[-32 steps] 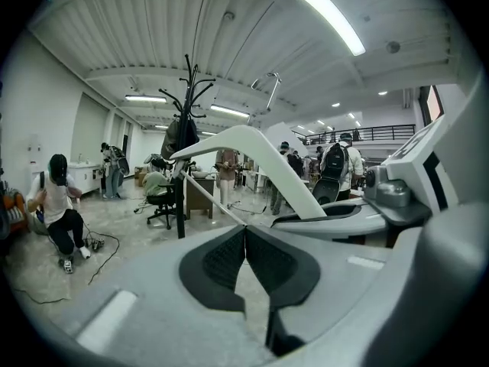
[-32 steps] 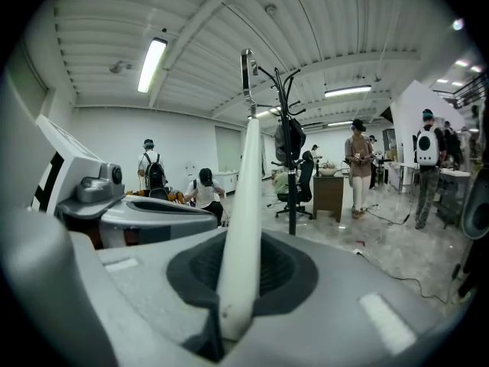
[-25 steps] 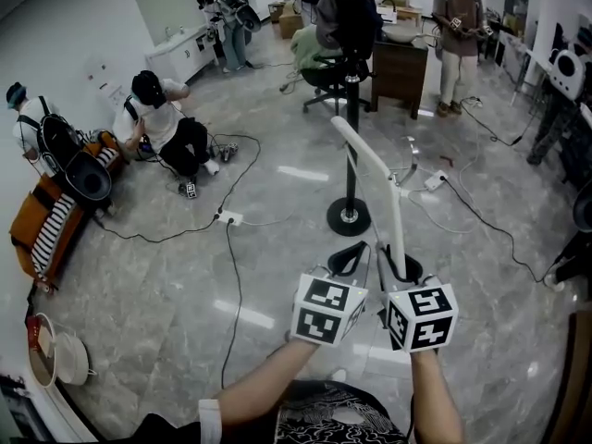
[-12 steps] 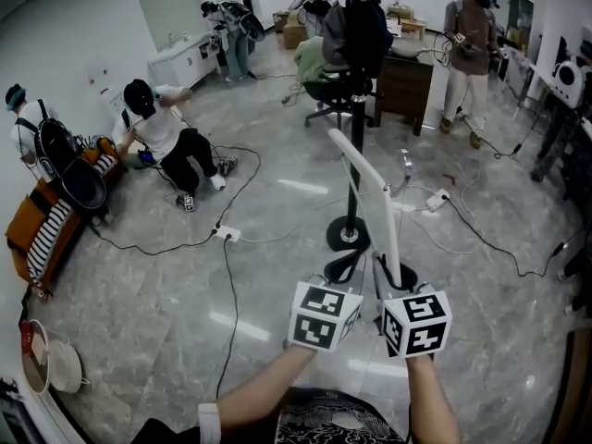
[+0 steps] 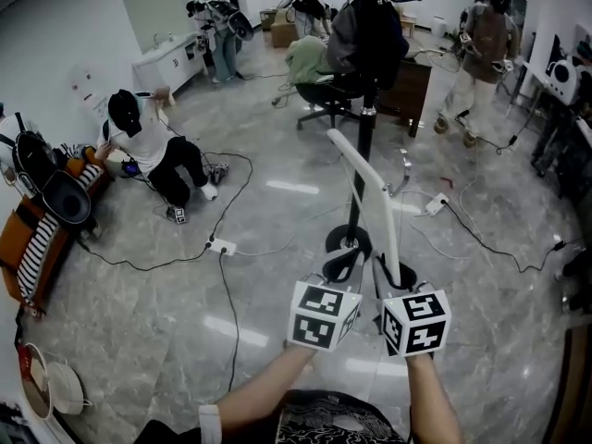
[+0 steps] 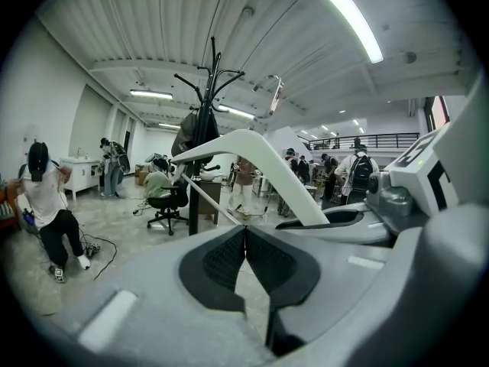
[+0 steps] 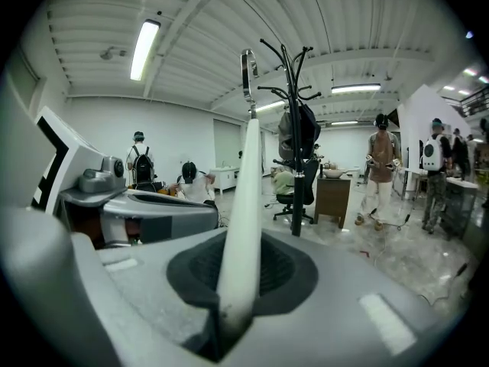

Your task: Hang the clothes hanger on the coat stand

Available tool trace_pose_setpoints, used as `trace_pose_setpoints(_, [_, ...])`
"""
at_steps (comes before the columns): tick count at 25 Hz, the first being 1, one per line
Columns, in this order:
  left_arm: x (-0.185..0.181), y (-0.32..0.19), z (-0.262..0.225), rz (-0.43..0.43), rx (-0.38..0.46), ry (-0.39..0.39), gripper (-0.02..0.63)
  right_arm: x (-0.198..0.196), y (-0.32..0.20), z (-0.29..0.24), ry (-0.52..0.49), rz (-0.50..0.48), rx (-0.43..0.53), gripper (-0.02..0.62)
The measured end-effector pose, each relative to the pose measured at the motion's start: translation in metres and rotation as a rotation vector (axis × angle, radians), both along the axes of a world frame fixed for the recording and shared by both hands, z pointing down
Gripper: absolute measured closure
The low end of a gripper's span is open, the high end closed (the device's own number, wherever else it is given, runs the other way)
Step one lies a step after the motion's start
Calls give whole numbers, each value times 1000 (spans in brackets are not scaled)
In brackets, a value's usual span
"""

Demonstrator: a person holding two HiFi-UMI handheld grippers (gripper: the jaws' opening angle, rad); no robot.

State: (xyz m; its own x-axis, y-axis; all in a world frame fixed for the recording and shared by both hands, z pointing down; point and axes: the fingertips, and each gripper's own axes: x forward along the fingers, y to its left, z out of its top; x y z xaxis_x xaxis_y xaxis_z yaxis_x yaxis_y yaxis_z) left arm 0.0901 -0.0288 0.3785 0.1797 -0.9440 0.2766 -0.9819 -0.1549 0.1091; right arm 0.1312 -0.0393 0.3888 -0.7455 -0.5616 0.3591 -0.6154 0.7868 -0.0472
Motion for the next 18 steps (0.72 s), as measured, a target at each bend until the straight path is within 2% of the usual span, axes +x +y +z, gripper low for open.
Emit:
trace_pose_setpoints(10, [-86, -48, 2, 48, -13, 24, 600, -81, -50, 5, 19, 63, -19, 545])
trace_pose_setpoints(18, [-120, -77, 4, 98, -16, 28, 600, -116, -80, 10, 44, 101, -22, 545])
